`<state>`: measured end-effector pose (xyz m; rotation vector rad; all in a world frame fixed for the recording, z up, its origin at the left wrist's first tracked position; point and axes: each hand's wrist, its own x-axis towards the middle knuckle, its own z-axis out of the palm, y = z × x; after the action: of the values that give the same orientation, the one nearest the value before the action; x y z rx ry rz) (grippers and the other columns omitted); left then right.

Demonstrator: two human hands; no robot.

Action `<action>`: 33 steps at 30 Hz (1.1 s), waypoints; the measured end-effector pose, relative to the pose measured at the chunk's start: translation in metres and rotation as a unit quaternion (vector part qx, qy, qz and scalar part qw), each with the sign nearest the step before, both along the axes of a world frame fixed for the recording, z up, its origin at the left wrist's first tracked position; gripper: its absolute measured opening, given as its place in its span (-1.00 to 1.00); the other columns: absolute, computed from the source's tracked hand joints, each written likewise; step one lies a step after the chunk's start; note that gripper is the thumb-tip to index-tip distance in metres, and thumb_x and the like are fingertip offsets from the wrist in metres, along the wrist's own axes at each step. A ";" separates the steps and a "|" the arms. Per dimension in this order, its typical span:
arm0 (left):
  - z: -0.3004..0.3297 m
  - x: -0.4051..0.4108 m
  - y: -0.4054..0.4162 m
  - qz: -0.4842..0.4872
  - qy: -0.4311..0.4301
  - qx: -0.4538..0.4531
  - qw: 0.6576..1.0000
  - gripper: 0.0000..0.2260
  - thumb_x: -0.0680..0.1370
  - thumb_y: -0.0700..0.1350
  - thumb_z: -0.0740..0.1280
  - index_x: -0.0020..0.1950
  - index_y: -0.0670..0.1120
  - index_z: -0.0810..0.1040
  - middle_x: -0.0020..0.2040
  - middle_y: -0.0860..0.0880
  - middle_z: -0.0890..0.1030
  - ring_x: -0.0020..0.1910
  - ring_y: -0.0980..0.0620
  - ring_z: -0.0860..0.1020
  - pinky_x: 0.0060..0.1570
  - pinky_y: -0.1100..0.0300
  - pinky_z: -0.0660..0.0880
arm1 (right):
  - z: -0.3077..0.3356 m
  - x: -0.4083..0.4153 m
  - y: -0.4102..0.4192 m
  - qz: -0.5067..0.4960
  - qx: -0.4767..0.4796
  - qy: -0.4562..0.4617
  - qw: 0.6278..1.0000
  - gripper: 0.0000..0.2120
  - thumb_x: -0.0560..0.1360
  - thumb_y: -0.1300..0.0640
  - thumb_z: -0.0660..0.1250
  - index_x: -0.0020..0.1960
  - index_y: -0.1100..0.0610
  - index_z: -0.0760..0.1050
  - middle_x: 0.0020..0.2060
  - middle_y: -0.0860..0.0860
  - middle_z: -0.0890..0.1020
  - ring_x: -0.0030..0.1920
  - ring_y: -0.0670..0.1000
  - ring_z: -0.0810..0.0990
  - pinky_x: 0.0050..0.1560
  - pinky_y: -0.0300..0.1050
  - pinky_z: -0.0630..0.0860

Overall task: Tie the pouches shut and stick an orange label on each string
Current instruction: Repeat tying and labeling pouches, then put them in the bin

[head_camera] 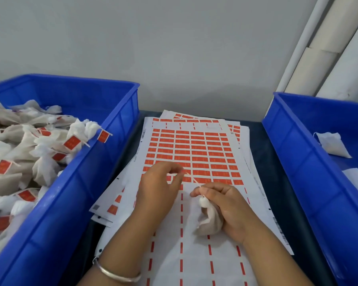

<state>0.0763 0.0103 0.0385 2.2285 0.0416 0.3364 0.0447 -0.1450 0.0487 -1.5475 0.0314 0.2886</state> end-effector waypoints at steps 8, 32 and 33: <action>-0.018 0.003 0.005 -0.070 0.163 0.179 0.968 -0.41 0.45 0.27 0.29 0.43 0.13 0.29 0.46 0.15 0.28 0.43 0.04 0.26 0.34 -0.02 0.27 | 0.001 0.001 -0.001 -0.030 0.087 0.047 0.995 -0.82 0.48 0.16 0.36 -0.23 0.05 0.70 -0.19 0.02 0.70 -0.35 -0.08 0.63 -0.31 -0.20 0.55; -0.018 0.002 0.009 -0.117 0.112 0.248 0.955 -0.66 0.57 0.15 0.18 0.32 0.16 0.47 0.41 0.15 0.36 0.39 0.07 0.34 0.35 0.10 0.27 | -0.008 0.005 0.000 -0.043 0.060 0.043 0.996 -0.92 0.40 0.12 0.40 -0.19 0.06 0.68 -0.19 0.01 0.71 -0.23 -0.02 0.66 -0.28 -0.21 0.57; -0.018 0.002 0.008 -0.114 0.112 0.244 0.956 -0.67 0.57 0.15 0.18 0.32 0.16 0.46 0.41 0.15 0.36 0.39 0.07 0.34 0.35 0.10 0.27 | -0.008 0.005 0.000 -0.042 0.060 0.042 0.996 -0.92 0.39 0.11 0.40 -0.19 0.06 0.68 -0.19 0.02 0.71 -0.22 -0.03 0.67 -0.28 -0.23 0.57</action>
<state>0.0783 0.0188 0.0204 2.7181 -0.1973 -0.0454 0.0496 -0.1454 0.0407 -1.4111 0.1414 0.2836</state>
